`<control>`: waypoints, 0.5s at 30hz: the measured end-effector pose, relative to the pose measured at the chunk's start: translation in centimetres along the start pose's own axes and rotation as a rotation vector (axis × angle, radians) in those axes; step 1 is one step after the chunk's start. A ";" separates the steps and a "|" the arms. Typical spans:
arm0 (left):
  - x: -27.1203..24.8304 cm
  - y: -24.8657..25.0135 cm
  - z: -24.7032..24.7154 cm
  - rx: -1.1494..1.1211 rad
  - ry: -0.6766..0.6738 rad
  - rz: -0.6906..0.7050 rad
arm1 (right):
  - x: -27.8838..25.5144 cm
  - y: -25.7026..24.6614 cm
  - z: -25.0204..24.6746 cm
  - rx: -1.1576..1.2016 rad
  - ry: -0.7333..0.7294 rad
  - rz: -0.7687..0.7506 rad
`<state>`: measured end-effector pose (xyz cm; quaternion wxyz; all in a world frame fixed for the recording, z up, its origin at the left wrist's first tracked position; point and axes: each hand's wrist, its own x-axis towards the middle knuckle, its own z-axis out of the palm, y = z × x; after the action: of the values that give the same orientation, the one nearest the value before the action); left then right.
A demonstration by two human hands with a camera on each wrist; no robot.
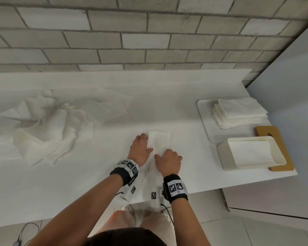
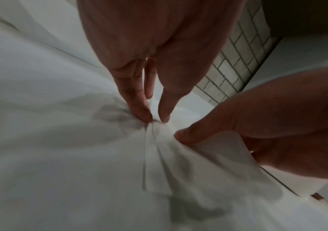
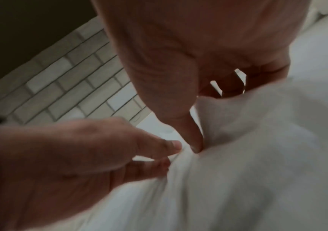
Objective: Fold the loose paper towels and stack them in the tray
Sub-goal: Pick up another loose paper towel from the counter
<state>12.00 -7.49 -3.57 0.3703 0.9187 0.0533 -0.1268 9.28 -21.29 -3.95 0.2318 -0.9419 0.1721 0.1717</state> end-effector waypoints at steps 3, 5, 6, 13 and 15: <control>0.0 -0.1 -0.9 -0.071 0.008 0.026 | 0.6 1.2 -2.0 0.140 -0.104 -0.142; 0.1 0.3 -2.1 -0.205 -0.028 0.100 | 0.0 2.6 -4.7 0.206 -0.166 -0.274; 0.1 1.0 -2.8 -0.257 -0.081 0.138 | -0.3 3.4 -6.3 0.172 -0.178 -0.349; -0.9 8.1 -3.0 -0.412 -0.134 0.280 | -0.6 9.2 -14.4 -0.046 -0.017 -0.503; -1.9 8.6 -1.0 -0.407 0.018 0.241 | 0.3 11.7 -14.3 0.056 0.035 -0.479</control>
<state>12.04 -13.03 3.40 0.5598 0.8259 -0.0292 -0.0602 8.30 -38.23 3.45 0.2887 -0.9519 -0.0476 0.0909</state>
